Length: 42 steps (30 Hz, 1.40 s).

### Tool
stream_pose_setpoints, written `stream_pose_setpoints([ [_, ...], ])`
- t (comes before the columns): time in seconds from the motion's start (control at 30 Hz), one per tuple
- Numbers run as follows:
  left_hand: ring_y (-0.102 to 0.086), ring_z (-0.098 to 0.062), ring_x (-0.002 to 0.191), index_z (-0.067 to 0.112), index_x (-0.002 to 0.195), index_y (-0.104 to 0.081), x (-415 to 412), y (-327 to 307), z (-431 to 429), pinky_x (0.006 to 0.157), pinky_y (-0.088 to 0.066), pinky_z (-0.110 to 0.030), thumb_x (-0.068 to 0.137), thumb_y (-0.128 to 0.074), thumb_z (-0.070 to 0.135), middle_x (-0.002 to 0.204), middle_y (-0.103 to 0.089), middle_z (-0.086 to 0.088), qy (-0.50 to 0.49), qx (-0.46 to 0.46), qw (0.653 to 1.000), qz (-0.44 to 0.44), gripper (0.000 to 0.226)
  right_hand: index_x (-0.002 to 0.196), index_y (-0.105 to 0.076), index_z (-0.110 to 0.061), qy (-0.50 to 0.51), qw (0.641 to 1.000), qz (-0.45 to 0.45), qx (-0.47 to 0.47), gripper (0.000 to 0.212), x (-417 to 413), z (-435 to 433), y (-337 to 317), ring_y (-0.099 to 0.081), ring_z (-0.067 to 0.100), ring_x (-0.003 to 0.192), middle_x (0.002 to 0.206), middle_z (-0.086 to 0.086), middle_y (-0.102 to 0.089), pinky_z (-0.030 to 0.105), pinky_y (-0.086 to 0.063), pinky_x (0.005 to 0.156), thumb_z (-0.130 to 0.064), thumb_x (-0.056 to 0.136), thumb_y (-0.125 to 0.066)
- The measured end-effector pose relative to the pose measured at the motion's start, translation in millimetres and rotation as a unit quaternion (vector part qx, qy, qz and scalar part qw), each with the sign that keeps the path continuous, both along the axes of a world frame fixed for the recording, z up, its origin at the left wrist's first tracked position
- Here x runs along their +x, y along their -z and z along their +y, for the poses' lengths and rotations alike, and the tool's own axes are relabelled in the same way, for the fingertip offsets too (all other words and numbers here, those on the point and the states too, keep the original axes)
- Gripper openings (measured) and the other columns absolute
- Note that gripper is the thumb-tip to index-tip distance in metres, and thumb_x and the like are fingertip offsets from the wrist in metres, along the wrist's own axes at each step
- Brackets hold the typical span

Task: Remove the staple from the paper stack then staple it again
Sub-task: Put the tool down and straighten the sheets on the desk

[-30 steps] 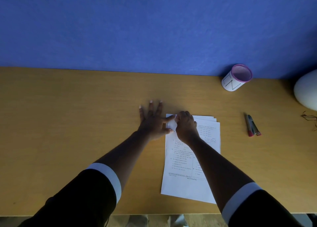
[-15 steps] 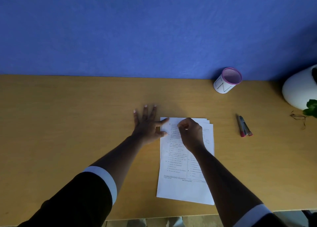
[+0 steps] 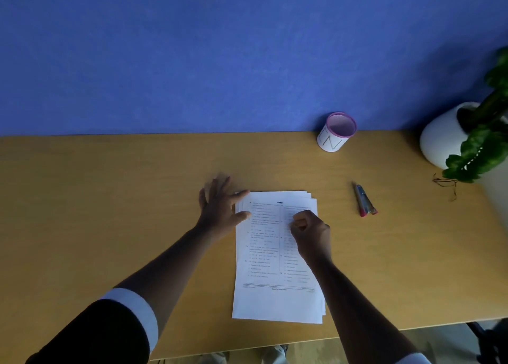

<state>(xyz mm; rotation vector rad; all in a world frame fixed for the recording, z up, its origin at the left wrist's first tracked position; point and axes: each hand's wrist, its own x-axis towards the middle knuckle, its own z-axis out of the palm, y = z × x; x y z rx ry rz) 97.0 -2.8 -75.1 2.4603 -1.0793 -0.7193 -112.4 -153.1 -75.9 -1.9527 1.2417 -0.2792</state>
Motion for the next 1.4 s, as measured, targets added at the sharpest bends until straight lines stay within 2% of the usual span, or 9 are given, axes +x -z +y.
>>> stream_pose_setpoints([
  [0.13, -0.052, -0.031, 0.149, 0.023, 0.145, -0.072, -47, -6, 3, 0.118, -0.032, -0.049, 0.098, -0.077, 0.039, 0.151, -0.065, -0.006, 0.028, -0.056, 0.996, -0.069, 0.051, 0.095, -0.076, -0.015, -0.014, 1.0, -0.006, 0.0, 0.011, -2, -3, -2, -0.073, 0.009, 0.08, 0.089, -0.003, -0.081, 0.005, -0.046, 0.064, -0.006, 0.087, -0.075],
  [0.23, -0.072, -0.025, 0.118, 0.013, 0.131, -0.079, -80, -12, -9, 0.109, -0.05, -0.041, 0.101, -0.075, 0.025, 0.122, -0.08, -0.006, -0.021, -0.105, 0.994, 0.018, 0.033, 0.091, -0.074, -0.019, -0.017, 1.0, -0.02, 0.011, 0.011, -6, -7, -4, -0.067, -0.004, 0.072, 0.082, -0.015, -0.074, 0.003, -0.045, 0.063, -0.009, 0.089, -0.077],
  [0.4, -0.078, -0.02, 0.102, 0.009, 0.113, -0.085, -111, -24, -45, 0.081, -0.052, -0.02, 0.106, -0.071, 0.019, 0.111, -0.086, -0.005, -0.097, -0.109, 0.981, 0.124, 0.019, 0.087, -0.073, -0.019, -0.041, 0.995, -0.072, 0.058, 0.012, -15, -13, -8, -0.072, -0.003, 0.075, 0.079, -0.012, -0.076, 0.005, -0.046, 0.061, -0.012, 0.087, -0.082],
  [0.6, -0.08, -0.013, 0.073, 0.028, 0.083, -0.074, -125, -21, -60, 0.071, -0.06, -0.026, 0.101, -0.072, 0.016, 0.079, -0.08, 0.005, -0.15, -0.121, 0.966, 0.171, 0.023, 0.084, -0.069, -0.016, -0.07, 0.99, -0.1, 0.072, 0.015, -28, -24, -14, -0.074, 0.003, 0.077, 0.079, -0.005, -0.078, 0.015, -0.052, 0.065, -0.012, 0.084, -0.084],
  [0.8, -0.078, -0.01, 0.073, 0.02, 0.09, -0.076, -131, -29, -64, 0.069, -0.063, -0.02, 0.107, -0.068, 0.019, 0.085, -0.082, 0.0, -0.139, -0.141, 0.958, 0.206, 0.019, 0.09, -0.067, -0.014, -0.078, 0.992, -0.078, 0.068, 0.016, -31, -33, -21, -0.073, 0.002, 0.077, 0.076, -0.007, -0.076, 0.011, -0.052, 0.061, -0.008, 0.083, -0.08],
  [1.03, -0.083, -0.025, 0.087, 0.013, 0.092, -0.074, -108, -36, -78, 0.078, -0.069, -0.034, 0.108, -0.065, 0.018, 0.093, -0.084, -0.012, -0.118, -0.113, 0.953, 0.255, 0.019, 0.097, -0.067, -0.013, -0.094, 0.994, -0.046, 0.006, 0.014, -18, -31, -31, -0.074, 0.007, 0.075, 0.083, -0.006, -0.076, 0.028, -0.064, 0.067, -0.014, 0.091, -0.079],
  [1.17, -0.079, -0.025, 0.093, 0.024, 0.09, -0.067, -92, -34, -84, 0.085, -0.067, -0.044, 0.11, -0.056, 0.02, 0.096, -0.08, -0.009, -0.08, -0.099, 0.961, 0.244, 0.023, 0.103, -0.072, -0.013, -0.069, 0.996, -0.051, -0.008, 0.013, -7, -28, -34, -0.076, 0.005, 0.078, 0.087, -0.004, -0.081, 0.013, -0.058, 0.067, -0.013, 0.091, -0.079],
  [1.3, -0.077, -0.019, 0.094, 0.022, 0.095, -0.067, -79, -35, -96, 0.081, -0.06, -0.037, 0.11, -0.053, 0.016, 0.096, -0.077, -0.001, -0.077, -0.114, 0.952, 0.275, 0.022, 0.082, -0.077, -0.012, -0.003, 0.998, -0.063, 0.025, 0.01, 4, -30, -36, -0.069, 0.012, 0.071, 0.076, -0.001, -0.076, 0.023, -0.05, 0.064, -0.009, 0.091, -0.075],
  [1.4, -0.076, -0.026, 0.096, 0.025, 0.088, -0.067, -73, -39, -107, 0.075, -0.052, -0.03, 0.107, -0.054, 0.015, 0.098, -0.079, -0.012, -0.069, -0.121, 0.948, 0.287, 0.026, 0.08, -0.079, -0.018, 0.033, 0.994, -0.079, 0.073, 0.019, 7, -35, -39, -0.069, 0.0, 0.069, 0.077, -0.01, -0.078, 0.021, -0.052, 0.065, -0.005, 0.09, -0.071],
])
